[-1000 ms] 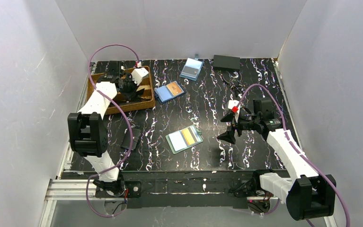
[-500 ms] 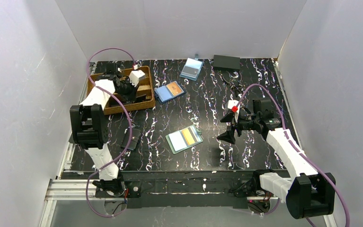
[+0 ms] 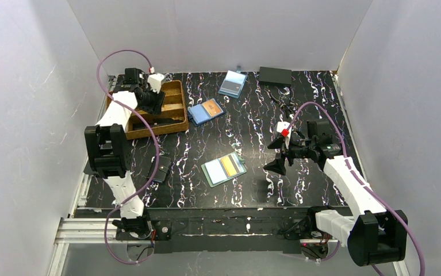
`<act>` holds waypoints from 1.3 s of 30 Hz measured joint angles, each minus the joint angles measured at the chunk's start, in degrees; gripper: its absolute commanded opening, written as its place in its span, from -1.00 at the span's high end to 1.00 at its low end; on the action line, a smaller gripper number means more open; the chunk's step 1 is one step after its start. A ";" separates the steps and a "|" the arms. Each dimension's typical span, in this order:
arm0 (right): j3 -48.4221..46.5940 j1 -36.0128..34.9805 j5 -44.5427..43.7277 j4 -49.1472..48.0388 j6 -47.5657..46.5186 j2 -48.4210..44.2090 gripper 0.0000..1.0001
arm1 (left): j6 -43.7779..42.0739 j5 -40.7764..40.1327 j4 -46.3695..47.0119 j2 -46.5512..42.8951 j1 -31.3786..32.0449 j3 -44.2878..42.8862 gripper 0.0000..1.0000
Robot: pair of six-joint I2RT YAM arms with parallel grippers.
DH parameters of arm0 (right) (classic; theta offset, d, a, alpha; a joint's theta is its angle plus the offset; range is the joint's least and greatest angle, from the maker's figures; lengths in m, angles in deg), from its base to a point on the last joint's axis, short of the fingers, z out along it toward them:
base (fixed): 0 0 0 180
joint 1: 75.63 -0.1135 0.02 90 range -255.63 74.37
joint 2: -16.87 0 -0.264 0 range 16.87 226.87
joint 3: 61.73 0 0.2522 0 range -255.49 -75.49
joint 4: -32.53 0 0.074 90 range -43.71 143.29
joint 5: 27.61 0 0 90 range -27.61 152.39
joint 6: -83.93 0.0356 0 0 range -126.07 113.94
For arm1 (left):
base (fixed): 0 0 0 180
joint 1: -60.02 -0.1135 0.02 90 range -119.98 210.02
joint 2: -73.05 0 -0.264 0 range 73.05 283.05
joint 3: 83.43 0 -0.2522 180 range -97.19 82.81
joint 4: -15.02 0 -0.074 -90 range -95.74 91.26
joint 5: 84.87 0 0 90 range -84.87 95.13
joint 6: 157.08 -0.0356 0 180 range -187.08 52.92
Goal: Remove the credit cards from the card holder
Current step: Place the credit card in the storage box, then reset both arms
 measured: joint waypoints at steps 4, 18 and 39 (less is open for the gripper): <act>0.00 0.00 0.00 0.02 -0.02 0.00 -0.97 | 6.88 -0.59 4.31 -4.52 -0.04 2.58 -0.37; 0.04 1.18 -0.96 0.04 -1.25 -1.86 -0.97 | 52.72 19.69 28.15 -41.70 -7.02 34.73 -0.97; 1.18 5.22 -1.95 0.28 -4.46 -1.03 -0.97 | 72.11 22.34 20.33 -73.77 17.81 60.26 -0.97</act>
